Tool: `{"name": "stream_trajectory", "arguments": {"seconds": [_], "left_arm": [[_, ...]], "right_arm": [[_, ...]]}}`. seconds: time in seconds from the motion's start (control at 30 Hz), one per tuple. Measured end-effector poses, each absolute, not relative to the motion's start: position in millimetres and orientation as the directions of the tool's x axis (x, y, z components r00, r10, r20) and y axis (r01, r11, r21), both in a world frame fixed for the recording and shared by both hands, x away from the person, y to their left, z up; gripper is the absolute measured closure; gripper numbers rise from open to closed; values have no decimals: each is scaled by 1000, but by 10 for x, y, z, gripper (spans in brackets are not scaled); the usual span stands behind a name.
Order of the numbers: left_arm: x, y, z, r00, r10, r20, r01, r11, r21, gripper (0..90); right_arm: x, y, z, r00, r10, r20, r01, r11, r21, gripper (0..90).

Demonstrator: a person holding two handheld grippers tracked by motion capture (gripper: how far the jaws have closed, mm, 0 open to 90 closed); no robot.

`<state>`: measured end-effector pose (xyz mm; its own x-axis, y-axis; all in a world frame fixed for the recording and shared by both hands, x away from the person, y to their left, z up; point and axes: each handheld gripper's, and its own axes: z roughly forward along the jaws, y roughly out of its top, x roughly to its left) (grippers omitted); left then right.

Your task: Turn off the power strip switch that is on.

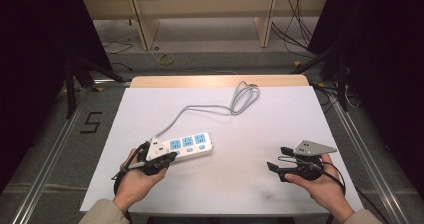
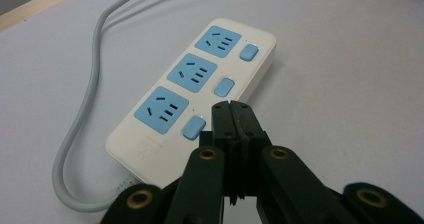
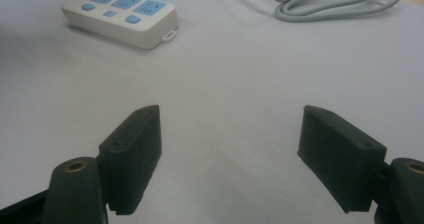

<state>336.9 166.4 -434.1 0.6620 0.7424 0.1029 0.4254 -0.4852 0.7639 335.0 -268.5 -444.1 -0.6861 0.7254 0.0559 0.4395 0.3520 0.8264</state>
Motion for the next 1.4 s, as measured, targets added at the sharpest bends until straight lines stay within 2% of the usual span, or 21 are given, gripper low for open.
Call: {"name": "stream_trajectory", "arguments": {"seconds": [1.4], "left_arm": [[3791, 1444, -4331, 665, 740, 96, 481, -523, 704, 899]], "right_arm": [[3356, -2658, -4453, -691, 720, 63, 446, 356, 821, 257]]}}
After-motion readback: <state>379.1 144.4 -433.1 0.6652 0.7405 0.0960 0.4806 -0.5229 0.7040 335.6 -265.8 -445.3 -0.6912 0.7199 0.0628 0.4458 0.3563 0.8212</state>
